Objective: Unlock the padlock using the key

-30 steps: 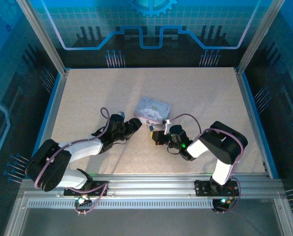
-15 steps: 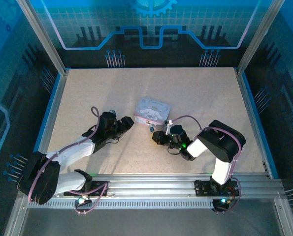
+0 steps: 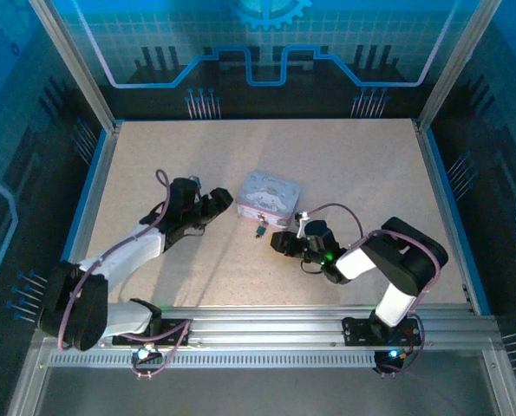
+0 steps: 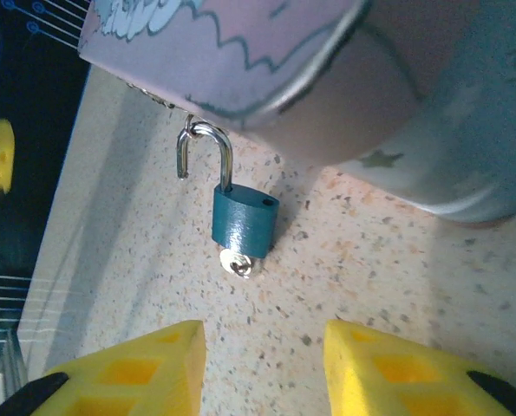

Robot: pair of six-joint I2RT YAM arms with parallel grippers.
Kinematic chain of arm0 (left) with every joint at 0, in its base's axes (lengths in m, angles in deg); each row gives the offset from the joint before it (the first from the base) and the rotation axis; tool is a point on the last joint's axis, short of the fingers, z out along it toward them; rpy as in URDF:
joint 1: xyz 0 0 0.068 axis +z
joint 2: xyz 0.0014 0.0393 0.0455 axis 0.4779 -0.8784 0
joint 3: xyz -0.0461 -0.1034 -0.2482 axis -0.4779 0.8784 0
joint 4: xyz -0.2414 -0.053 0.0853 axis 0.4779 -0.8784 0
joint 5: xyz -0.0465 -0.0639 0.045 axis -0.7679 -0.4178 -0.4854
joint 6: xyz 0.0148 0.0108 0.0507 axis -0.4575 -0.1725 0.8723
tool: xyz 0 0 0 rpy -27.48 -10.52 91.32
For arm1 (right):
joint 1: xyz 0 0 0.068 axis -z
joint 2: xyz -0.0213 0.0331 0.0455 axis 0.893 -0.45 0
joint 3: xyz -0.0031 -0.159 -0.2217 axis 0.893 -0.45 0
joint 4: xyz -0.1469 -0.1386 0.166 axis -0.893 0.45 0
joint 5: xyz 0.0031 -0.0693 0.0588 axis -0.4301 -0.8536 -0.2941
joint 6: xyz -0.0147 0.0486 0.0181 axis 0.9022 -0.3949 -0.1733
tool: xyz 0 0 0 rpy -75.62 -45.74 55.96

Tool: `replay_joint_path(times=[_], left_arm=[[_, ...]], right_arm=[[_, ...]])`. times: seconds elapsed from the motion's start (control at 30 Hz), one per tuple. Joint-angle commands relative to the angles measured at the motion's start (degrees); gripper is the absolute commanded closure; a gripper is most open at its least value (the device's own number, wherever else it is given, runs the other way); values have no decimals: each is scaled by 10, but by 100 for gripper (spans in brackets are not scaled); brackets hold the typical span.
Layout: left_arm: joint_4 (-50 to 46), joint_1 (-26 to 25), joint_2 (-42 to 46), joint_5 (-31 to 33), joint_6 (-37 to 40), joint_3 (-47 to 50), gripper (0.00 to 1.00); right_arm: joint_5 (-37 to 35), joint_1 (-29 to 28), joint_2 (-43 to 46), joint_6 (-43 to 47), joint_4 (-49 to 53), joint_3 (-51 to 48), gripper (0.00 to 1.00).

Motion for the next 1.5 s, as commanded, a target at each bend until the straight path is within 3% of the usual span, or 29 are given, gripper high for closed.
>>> replay_joint_path(times=[0.0, 0.2, 0.4, 0.67, 1.0, 1.47], left_arm=[[-26, 17, -44, -48, 55, -47, 20], [-44, 33, -150, -114, 106, -142, 20], [-117, 33, -225, -104, 176, -236, 20], [-134, 33, -301, -144, 191, -290, 24], [-151, 29, -317, -138, 197, -263, 29], [-114, 2, -241, -96, 162, -136, 30]], right_arm=[[-14, 11, 39, 29, 51, -9, 54], [15, 24, 63, 34, 60, 3, 49], [32, 34, 77, 38, 73, 23, 46], [43, 45, 78, 41, 82, 37, 43], [70, 76, 75, 55, 97, 56, 40], [141, 127, 27, 95, 117, 120, 39]])
